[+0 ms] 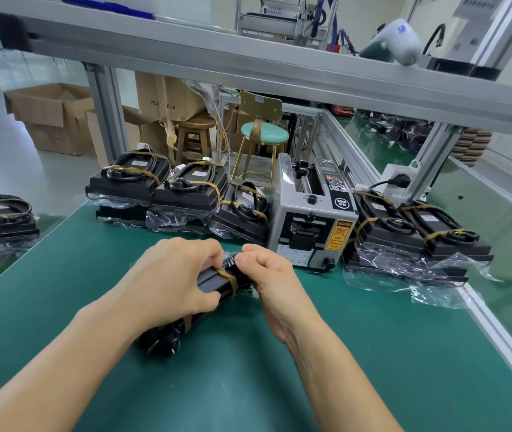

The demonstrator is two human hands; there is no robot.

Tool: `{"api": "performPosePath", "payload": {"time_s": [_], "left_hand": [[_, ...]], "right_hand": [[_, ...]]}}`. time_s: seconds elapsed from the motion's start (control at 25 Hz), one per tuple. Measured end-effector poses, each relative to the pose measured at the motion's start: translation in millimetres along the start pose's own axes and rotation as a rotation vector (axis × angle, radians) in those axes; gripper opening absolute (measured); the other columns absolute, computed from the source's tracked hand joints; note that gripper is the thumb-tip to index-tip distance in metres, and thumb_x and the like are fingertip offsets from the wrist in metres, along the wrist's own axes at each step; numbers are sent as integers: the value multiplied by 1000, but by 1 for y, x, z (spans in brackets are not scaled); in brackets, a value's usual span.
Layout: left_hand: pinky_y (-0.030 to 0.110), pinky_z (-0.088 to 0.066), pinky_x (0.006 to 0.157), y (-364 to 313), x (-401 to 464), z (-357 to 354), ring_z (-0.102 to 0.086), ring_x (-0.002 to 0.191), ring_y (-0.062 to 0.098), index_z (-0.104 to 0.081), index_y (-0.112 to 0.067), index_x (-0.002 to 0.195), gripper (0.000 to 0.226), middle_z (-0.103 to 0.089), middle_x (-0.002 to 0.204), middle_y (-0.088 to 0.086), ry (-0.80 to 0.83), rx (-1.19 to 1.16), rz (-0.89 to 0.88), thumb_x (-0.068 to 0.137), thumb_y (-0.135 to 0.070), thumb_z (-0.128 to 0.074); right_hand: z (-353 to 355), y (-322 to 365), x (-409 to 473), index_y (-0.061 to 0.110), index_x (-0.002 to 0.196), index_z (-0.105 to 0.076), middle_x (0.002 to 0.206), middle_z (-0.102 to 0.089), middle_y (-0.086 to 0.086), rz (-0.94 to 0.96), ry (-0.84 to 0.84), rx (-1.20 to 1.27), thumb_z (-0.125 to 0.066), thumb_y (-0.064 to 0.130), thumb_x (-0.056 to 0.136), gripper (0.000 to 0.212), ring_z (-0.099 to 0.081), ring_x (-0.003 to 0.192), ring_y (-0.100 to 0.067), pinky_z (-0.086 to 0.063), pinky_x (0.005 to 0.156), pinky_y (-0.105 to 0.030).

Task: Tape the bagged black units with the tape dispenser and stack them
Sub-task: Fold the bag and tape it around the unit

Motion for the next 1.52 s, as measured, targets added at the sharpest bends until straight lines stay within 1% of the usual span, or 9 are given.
{"api": "performPosePath", "payload": {"time_s": [0.2,0.44,0.6,0.76,0.88,1.0,1.12,1.32,1.52], "left_hand": [[26,-30,54,-3,-3,-3,-36,49,4,-59,-31,90,32,-35,46,-8,-16,25,-3,62,-33,-74],[15,-23,49,0,-4,-3,-36,48,2,-58,-33,88,32,-36,45,-10,-36,8,7,61,-33,-75],[14,-23,49,0,-3,-4,-36,49,1,-58,-33,89,33,-36,47,-12,-46,11,-2,60,-34,-74],[15,-24,49,-1,-3,-6,-38,52,8,-57,-32,92,34,-38,52,-11,-44,49,-8,62,-35,-71],[25,-28,53,-3,-3,-7,-38,58,14,-58,-32,94,34,-37,53,-13,-43,77,-13,62,-35,-71],[27,-28,54,-4,-2,-7,-38,54,10,-57,-33,93,34,-38,53,-13,-34,61,-9,62,-34,-72],[20,-27,50,-3,-4,-6,-37,50,2,-58,-33,90,34,-38,51,-15,-34,29,-1,60,-33,-73],[14,-26,51,1,-7,-5,-38,50,-1,-58,-33,89,34,-39,52,-19,-41,-2,-33,58,-32,-74],[20,-36,53,3,-8,-4,-44,55,5,-55,-37,92,38,-51,60,-22,-24,-35,-61,58,-33,-71]], "right_hand": [[-1,1,2,-14,88,-67,128,-55,-10,15,-9,-49,-60,6,88,21,-44,108,11,-37,88,-20],[-6,5,0,5,74,-71,122,-55,-18,39,-31,-92,-62,6,85,14,-50,91,15,-43,88,-27],[-6,2,2,15,63,-69,123,-57,-7,85,-60,-145,-65,7,82,21,-46,79,29,-41,70,-12],[-8,-1,2,19,58,-69,111,-57,5,107,-100,-200,-70,12,79,22,-48,91,22,-45,84,-26],[-10,-3,0,25,52,-65,107,-56,11,123,-141,-223,-74,14,77,29,-49,89,21,-45,86,-26],[-9,-8,3,26,81,-59,107,-57,2,93,-198,-135,-72,10,76,22,-56,98,2,-48,83,-27],[-7,-12,6,23,96,-51,102,-57,-1,20,-243,50,-57,-3,84,29,-53,84,-10,-43,69,-21],[-13,-15,4,32,102,-53,115,-57,5,24,-142,-10,-76,22,79,34,-56,101,-8,-42,77,-17],[-8,-16,6,33,103,-56,119,-56,2,58,-51,-83,-75,30,78,32,-55,103,-9,-42,82,-19]]}}
Point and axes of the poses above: each hand's wrist, its own x-axis towards the middle knuckle, its own z-axis out of the back of the hand, y = z × x, the point moved 1 cm from there along x, towards the middle knuckle
